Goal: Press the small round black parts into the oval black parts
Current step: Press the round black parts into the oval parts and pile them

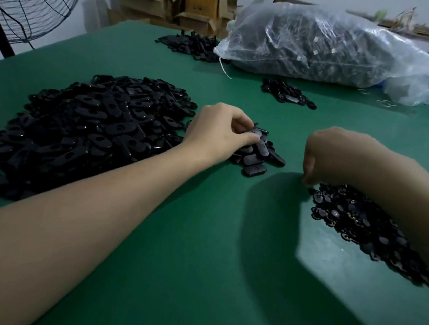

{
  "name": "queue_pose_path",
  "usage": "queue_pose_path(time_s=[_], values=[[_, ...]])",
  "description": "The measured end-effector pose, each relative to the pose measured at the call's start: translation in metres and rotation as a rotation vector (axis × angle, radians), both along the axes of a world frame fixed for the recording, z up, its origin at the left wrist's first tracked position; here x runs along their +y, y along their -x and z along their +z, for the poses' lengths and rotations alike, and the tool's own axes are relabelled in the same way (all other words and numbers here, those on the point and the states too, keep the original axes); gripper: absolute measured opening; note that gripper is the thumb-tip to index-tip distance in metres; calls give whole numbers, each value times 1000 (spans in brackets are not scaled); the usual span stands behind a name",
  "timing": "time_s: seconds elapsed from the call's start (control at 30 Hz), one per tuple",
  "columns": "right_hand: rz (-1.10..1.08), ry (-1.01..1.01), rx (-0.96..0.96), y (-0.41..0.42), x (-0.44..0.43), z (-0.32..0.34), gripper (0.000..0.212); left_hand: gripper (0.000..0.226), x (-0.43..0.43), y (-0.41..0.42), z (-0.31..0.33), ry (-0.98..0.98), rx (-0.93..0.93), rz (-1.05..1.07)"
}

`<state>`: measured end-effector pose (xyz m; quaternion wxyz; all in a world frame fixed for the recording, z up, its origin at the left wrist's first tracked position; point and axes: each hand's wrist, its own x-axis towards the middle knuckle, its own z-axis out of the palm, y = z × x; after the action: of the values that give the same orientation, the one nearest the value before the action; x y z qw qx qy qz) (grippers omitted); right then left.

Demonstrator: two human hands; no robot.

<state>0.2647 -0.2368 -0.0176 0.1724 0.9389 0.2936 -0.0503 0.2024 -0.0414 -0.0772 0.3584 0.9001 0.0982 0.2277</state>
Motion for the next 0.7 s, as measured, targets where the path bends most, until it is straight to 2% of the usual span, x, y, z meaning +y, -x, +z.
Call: queue_pose_path(time_s=[0.1,0.3,0.43,0.53,0.6,0.7], values=[[-9,-25,-14,-2,0,-3,28,15,10,3,7,-41,5,59],[-10,-68,30,-9,-3,-5,15,25,53,9,18,-593,388,274],[-10,-152,42,-6,-1,-6,13,32,61,10,13,-715,461,314],[29,-341,72,1,8,-12,12,25,63,9,13,-720,432,288],[77,-557,98,10,16,-16,3,19,64,10,15,-697,408,254],[109,-853,141,23,26,-23,8,16,66,13,15,-722,370,218]])
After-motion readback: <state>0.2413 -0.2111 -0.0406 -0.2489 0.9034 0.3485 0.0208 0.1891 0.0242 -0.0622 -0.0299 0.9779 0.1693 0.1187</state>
